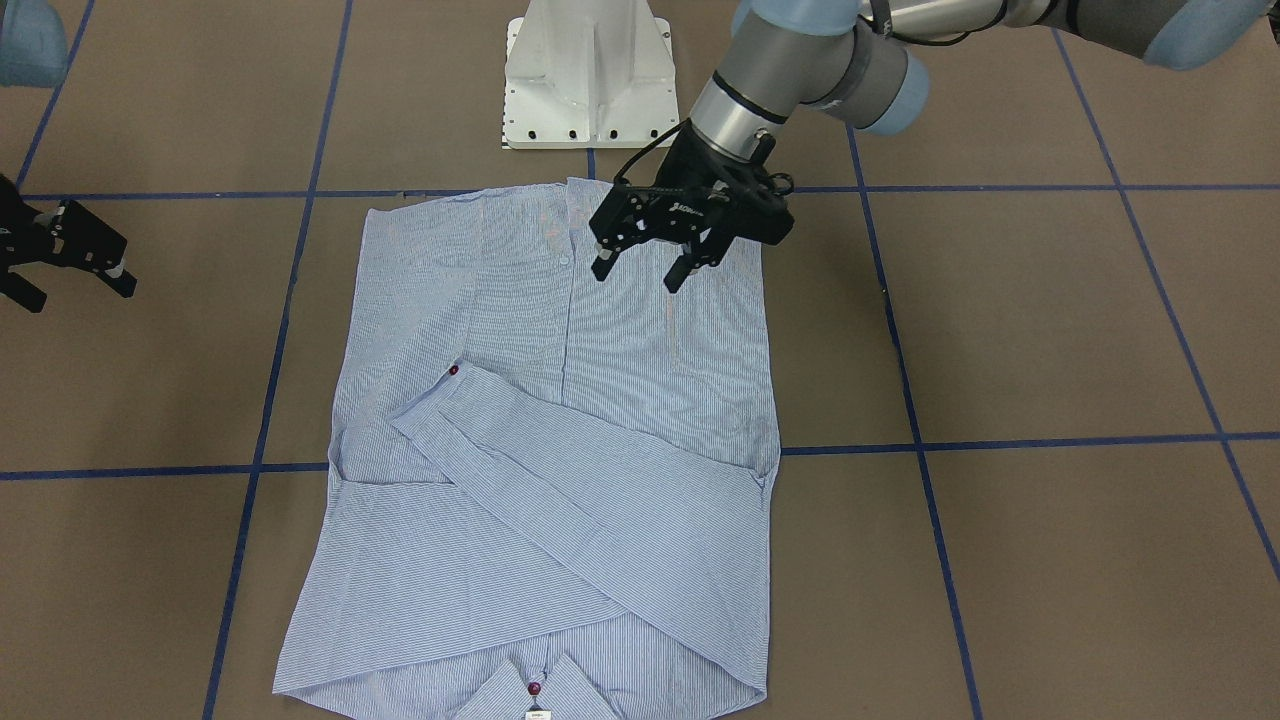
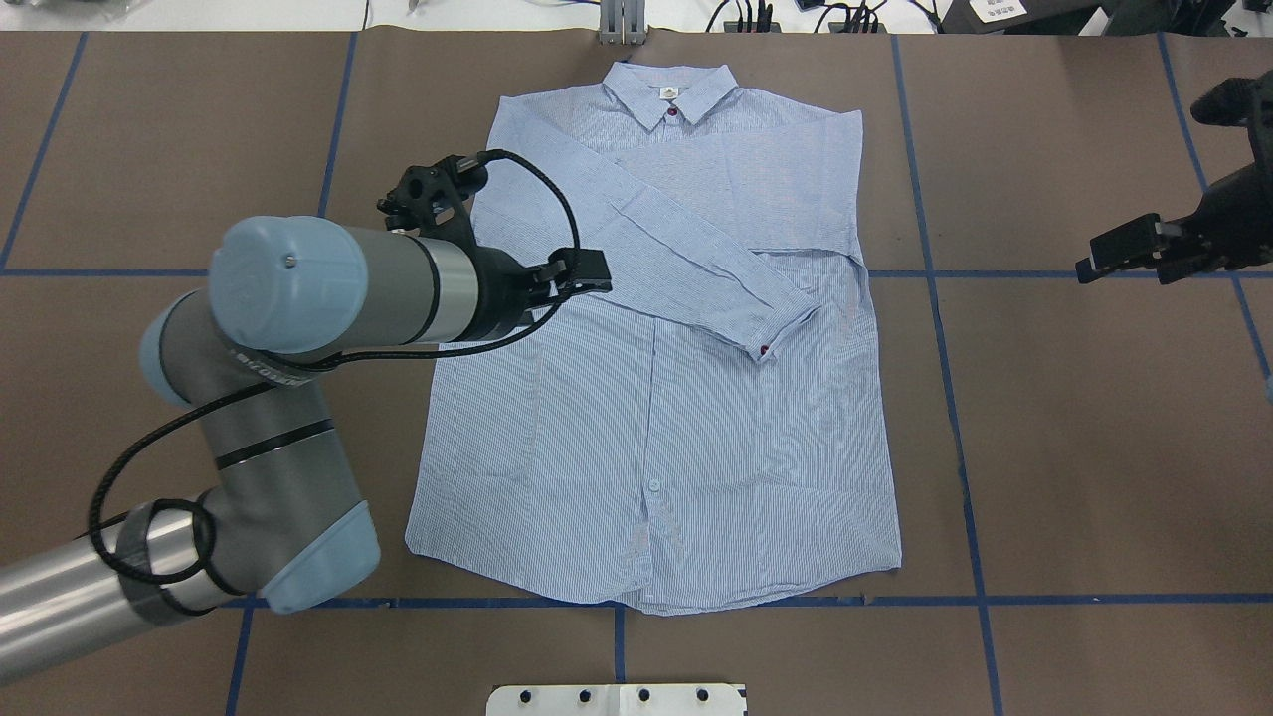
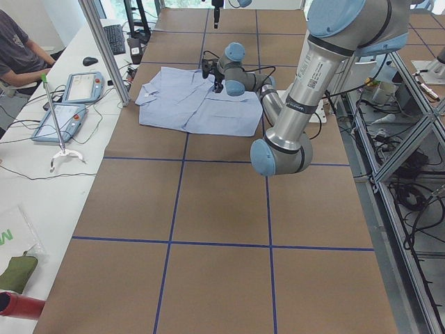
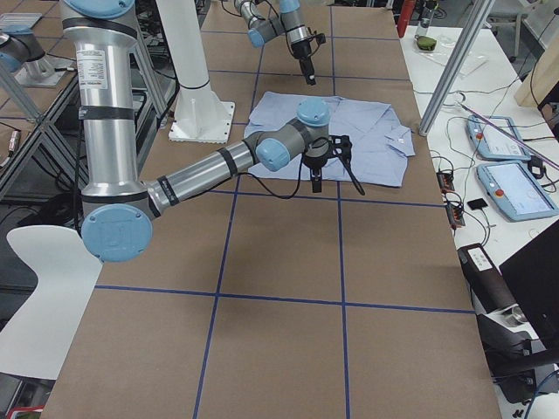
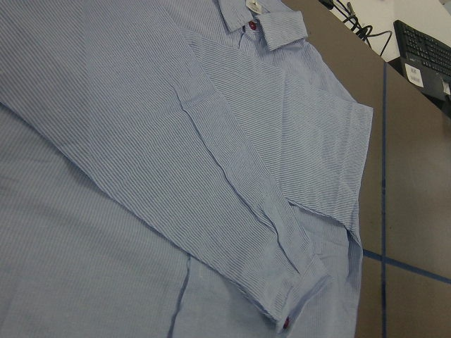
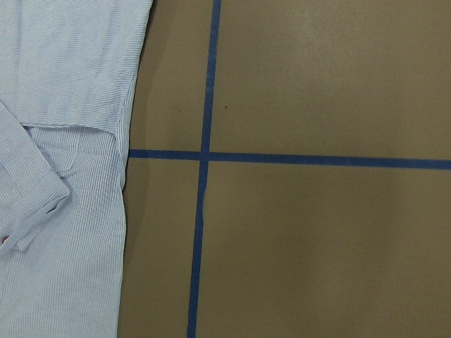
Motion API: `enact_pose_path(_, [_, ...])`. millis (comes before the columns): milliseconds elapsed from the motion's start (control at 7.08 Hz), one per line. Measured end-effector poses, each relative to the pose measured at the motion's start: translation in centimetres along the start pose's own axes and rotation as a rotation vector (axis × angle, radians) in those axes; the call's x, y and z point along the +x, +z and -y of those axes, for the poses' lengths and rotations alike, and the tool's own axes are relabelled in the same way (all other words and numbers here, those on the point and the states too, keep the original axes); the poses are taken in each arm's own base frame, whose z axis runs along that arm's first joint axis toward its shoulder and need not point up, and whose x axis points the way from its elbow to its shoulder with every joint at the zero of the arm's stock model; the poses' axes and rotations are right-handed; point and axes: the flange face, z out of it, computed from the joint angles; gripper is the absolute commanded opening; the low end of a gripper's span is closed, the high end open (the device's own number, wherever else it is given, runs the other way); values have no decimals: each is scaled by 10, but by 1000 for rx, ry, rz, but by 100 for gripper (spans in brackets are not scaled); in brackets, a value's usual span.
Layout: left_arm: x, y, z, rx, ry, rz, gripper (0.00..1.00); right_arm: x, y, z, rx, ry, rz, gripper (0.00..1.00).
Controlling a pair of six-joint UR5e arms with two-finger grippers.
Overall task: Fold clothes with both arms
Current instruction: 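Release the sleeve on the shirt and withdraw the left gripper, then move left gripper to shirt side edge while right gripper lowers to hem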
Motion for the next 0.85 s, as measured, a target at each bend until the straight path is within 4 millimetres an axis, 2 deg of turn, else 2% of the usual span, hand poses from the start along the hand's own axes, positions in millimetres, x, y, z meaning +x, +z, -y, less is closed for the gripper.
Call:
enact_pose_path(141, [-26, -26, -3, -4, 58, 27, 100, -6, 15, -22, 2, 35, 14, 100])
enact_pose_path(283, [-44, -39, -5, -12, 84, 49, 100, -22, 33, -41, -4, 60, 8, 100])
enact_pose_path(565, [-61, -45, -6, -18, 93, 73, 99, -75, 65, -85, -25, 95, 0, 100])
enact_pose_path(848, [-63, -45, -6, -18, 93, 77, 99, -130, 101, -142, -33, 106, -15, 100])
